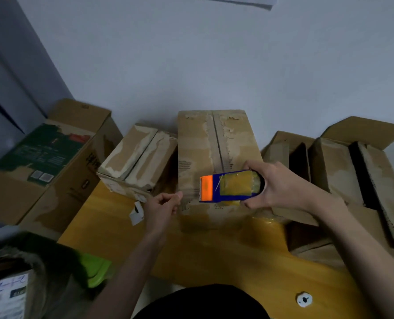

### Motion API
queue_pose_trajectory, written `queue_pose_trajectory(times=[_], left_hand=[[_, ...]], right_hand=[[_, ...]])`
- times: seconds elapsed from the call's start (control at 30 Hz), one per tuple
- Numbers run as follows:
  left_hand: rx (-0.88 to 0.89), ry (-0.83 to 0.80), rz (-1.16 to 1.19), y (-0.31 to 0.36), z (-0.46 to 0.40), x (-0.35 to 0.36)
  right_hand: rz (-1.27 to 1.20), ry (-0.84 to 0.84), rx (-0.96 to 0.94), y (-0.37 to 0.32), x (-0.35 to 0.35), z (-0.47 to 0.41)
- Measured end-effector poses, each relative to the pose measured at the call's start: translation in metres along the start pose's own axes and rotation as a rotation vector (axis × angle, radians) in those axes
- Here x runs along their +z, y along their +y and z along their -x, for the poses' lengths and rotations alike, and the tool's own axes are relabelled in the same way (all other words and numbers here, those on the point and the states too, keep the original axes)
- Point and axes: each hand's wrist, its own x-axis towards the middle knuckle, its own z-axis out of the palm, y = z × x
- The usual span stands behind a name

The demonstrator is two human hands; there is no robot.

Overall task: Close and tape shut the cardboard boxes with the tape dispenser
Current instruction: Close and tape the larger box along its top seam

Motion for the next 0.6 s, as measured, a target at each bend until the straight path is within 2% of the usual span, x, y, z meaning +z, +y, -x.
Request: queue_pose_trajectory(times=[0.47,0.6], left_hand=[[-0.075,0.078,-0.003,-0.008,-0.016,0.002],[-0.037,0.036,-0.126,-0.007,-0.021,-0.001]], right_hand=[[0.101,-0.091,-0.002,-0.009,0.001,-0.037],[0.104,-0.101,-0.005,-0.006,0.002,-0.039]])
